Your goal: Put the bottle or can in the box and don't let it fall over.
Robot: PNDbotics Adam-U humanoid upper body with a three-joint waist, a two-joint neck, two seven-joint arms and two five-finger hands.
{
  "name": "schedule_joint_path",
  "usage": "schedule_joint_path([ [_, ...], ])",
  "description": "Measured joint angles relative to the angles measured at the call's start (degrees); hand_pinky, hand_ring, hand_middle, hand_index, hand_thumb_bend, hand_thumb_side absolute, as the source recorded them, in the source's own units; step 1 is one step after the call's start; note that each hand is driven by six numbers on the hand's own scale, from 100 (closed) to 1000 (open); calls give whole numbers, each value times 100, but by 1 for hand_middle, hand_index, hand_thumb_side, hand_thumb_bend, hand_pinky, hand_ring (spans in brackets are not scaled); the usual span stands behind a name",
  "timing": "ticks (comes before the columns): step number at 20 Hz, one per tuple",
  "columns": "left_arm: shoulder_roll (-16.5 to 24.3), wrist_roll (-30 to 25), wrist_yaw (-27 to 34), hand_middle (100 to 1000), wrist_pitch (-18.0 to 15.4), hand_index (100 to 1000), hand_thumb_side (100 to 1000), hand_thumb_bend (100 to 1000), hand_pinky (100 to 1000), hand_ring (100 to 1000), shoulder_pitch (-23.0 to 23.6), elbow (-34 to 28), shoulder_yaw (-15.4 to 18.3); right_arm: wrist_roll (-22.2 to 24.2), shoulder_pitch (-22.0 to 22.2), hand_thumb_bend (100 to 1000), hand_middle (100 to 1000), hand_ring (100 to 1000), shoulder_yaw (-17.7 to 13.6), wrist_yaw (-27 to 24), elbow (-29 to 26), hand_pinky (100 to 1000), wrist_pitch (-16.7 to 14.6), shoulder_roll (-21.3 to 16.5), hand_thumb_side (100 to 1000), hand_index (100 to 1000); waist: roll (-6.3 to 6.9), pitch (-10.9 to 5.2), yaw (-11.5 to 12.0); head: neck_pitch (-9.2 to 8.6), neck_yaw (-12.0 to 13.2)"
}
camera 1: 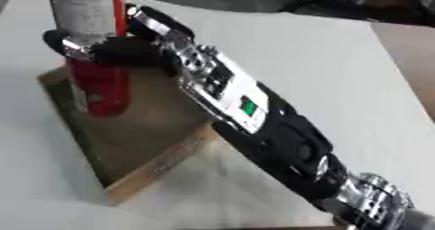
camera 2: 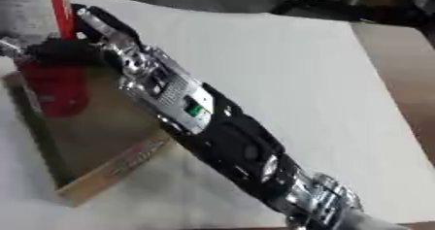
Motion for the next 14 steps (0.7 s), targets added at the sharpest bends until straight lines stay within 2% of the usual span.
schedule_joint_path([
  [2, 0, 0, 0, 652, 0, 725, 599, 286, 705, 640, 2, 0, 0, 33, 44, 100, 879, 1000, 16, 32, 37, 1000, -59, 23, 300, 907, 11, 3, -20, -3, 7],
  [3, 0, 0, 0, 651, 1, 726, 600, 285, 705, 639, 4, 0, 0, 40, 50, 100, 892, 1000, 17, 64, 52, 1000, -92, 24, 306, 961, 18, 3, -30, -4, 22],
  [4, 0, -1, 0, 651, 1, 726, 601, 285, 705, 639, 7, 0, 0, 47, 70, 100, 896, 1000, 17, 111, 62, 1000, -123, 24, 326, 979, 27, 3, -46, -4, 36],
  [5, 0, -1, 0, 651, 1, 726, 602, 284, 705, 640, 8, 0, 0, 52, 93, 150, 900, 1000, 17, 171, 63, 1000, -155, 23, 345, 1000, 32, 3, -60, -4, 49],
  [6, 0, -1, 0, 652, 1, 726, 602, 284, 705, 640, 10, 0, 0, 66, 108, 176, 902, 1000, 16, 246, 63, 1000, -184, 22, 365, 1000, 34, 3, -74, -4, 62],
  [8, 0, -2, 0, 651, 2, 726, 604, 282, 705, 640, 23, 0, -1, 107, 145, 218, 908, 1000, 14, 447, 63, 1000, -242, 19, 518, 1000, 34, 3, -100, -4, 90],
  [10, 0, -3, 0, 651, 3, 726, 604, 282, 705, 640, 38, 0, -1, 144, 166, 222, 915, 1000, 6, 672, 61, 1000, -285, 18, 571, 1000, 35, 2, -121, -4, 125],
  [12, 0, -3, -1, 651, 4, 726, 605, 281, 706, 640, 47, 0, -3, 201, 188, 215, 925, 1000, -24, 845, 58, 1000, -316, 14, 585, 1000, 37, 1, -128, -4, 162],
  [14, 0, -5, -1, 651, 5, 726, 605, 283, 708, 639, 51, 0, -5, 270, 193, 198, 930, 1000, -61, 961, 55, 1000, -345, 7, 524, 1000, 37, 0, -138, -4, 205],
])
